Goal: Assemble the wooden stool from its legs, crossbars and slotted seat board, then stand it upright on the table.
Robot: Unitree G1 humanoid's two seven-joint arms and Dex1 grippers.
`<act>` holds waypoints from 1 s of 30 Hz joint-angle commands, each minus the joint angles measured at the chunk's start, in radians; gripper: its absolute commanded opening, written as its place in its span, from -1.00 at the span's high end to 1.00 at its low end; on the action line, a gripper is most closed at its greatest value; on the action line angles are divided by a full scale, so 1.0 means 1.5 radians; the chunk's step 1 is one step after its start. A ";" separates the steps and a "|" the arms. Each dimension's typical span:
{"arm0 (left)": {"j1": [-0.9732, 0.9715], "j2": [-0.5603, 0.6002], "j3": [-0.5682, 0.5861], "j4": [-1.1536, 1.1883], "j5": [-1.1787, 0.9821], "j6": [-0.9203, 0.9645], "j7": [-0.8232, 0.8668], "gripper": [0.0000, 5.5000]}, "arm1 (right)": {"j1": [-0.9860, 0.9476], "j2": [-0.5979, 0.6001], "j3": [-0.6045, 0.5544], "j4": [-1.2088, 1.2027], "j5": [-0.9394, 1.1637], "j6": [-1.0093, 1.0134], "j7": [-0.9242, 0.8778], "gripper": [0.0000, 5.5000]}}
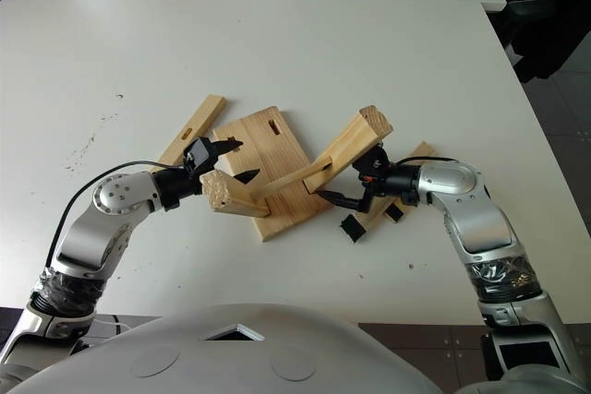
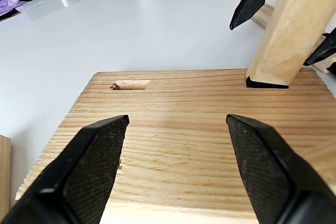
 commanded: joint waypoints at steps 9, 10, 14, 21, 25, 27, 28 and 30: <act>-0.037 0.017 -0.032 0.033 0.026 -0.024 -0.040 -0.25 | -0.083 0.036 0.003 0.124 -0.083 -0.089 -0.051 -0.82; -0.040 0.018 -0.035 0.034 0.028 -0.027 -0.043 -0.25 | -0.088 0.037 0.001 0.136 -0.090 -0.098 -0.055 -0.82; -0.086 0.005 -0.020 0.052 0.018 -0.023 -0.048 -0.25 | -0.110 0.040 -0.008 0.179 -0.107 -0.131 -0.071 -0.82; -0.236 0.002 0.012 0.181 0.055 -0.076 -0.032 -0.25 | -0.113 0.031 -0.003 0.142 -0.076 -0.105 -0.021 -0.82; -0.352 -0.019 0.001 0.356 0.125 -0.204 0.004 -0.25 | -0.087 0.016 0.002 0.082 -0.063 -0.067 0.011 -0.82; -0.406 -0.038 -0.015 0.461 0.166 -0.284 0.031 -0.25 | -0.063 -0.003 -0.002 0.051 -0.054 -0.052 0.027 -0.82; -0.431 -0.055 -0.017 0.519 0.178 -0.314 0.047 -0.25 | -0.050 -0.015 -0.005 0.036 -0.052 -0.049 0.036 -0.82; -0.460 -0.076 -0.019 0.608 0.197 -0.367 0.070 -0.25 | -0.036 -0.034 -0.006 0.010 -0.052 -0.044 0.051 -0.82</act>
